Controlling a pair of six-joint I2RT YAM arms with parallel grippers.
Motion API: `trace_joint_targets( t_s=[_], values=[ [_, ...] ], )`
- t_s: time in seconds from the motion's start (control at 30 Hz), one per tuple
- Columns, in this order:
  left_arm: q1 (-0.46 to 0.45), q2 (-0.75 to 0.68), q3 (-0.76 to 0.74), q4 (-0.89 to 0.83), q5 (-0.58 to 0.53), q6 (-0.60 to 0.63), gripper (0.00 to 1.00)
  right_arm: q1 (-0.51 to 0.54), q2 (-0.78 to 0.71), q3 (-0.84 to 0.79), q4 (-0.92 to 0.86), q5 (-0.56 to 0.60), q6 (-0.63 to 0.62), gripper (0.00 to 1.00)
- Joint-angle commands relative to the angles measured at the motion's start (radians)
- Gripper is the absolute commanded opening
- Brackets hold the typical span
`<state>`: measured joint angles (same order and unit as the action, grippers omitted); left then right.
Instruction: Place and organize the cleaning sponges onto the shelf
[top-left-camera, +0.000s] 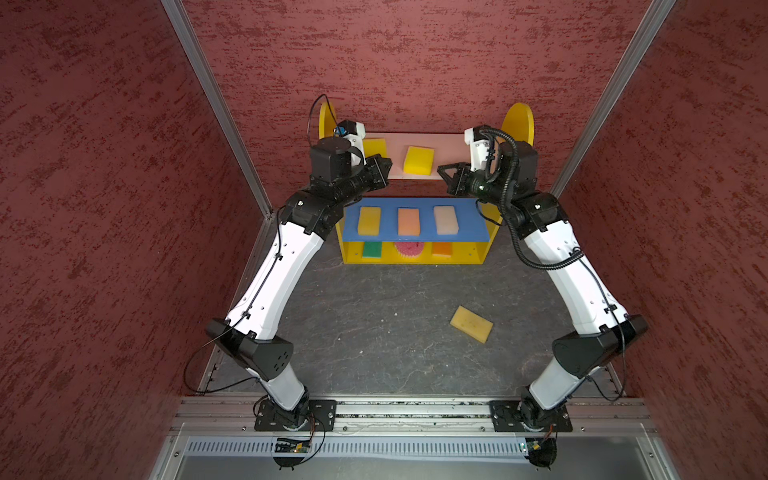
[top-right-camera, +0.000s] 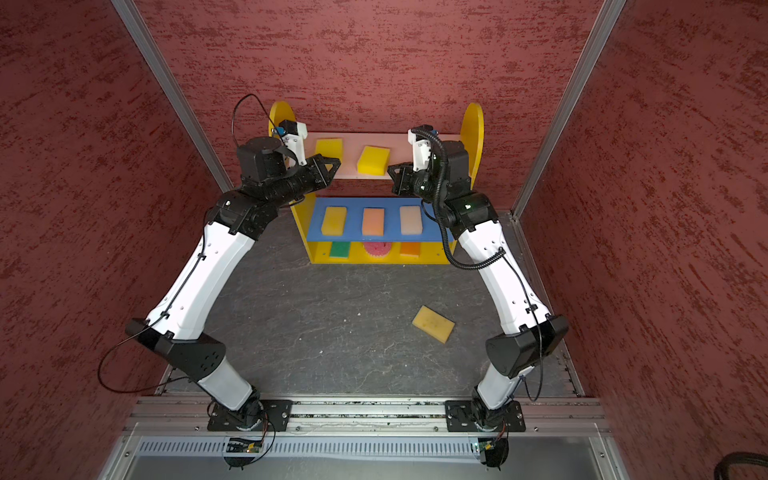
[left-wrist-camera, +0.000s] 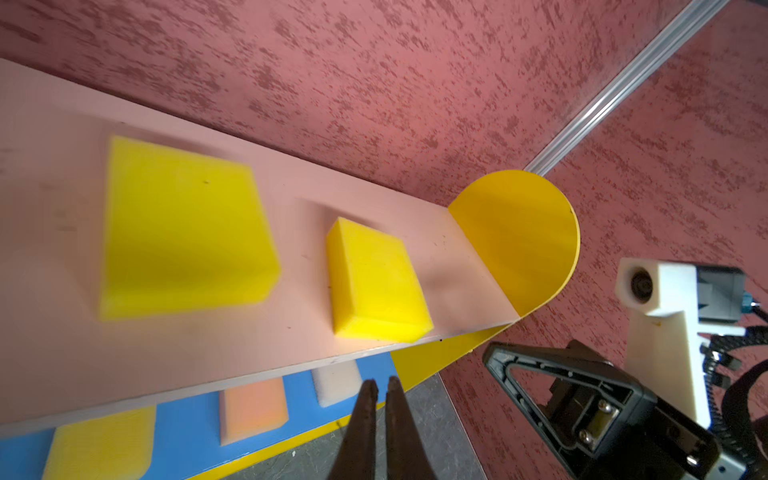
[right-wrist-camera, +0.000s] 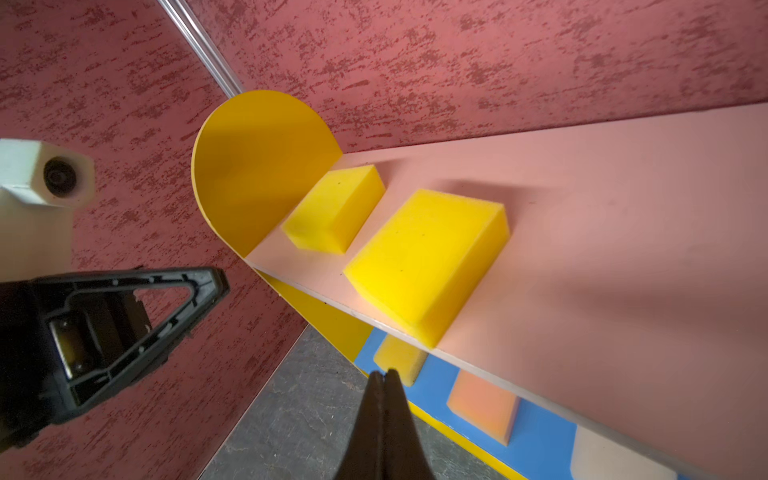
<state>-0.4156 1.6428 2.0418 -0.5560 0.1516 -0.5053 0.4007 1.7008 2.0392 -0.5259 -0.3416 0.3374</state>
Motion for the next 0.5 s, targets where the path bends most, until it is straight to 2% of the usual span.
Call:
trace_joint_targets(
  t_s=[0.0, 0.23, 0.47],
  values=[
    [0.032, -0.033, -0.039, 0.049, 0.010, -0.027, 0.08, 0.024, 0.040, 0.037, 0.007, -0.026, -0.001, 0.00],
    [0.064, -0.028, -0.032, 0.009, 0.010, -0.024, 0.02, 0.047, 0.125, 0.146, -0.057, -0.024, -0.023, 0.00],
    [0.074, 0.000, -0.019, -0.004, 0.020, -0.022, 0.02, 0.047, 0.199, 0.279, -0.143, 0.017, -0.044, 0.00]
  ],
)
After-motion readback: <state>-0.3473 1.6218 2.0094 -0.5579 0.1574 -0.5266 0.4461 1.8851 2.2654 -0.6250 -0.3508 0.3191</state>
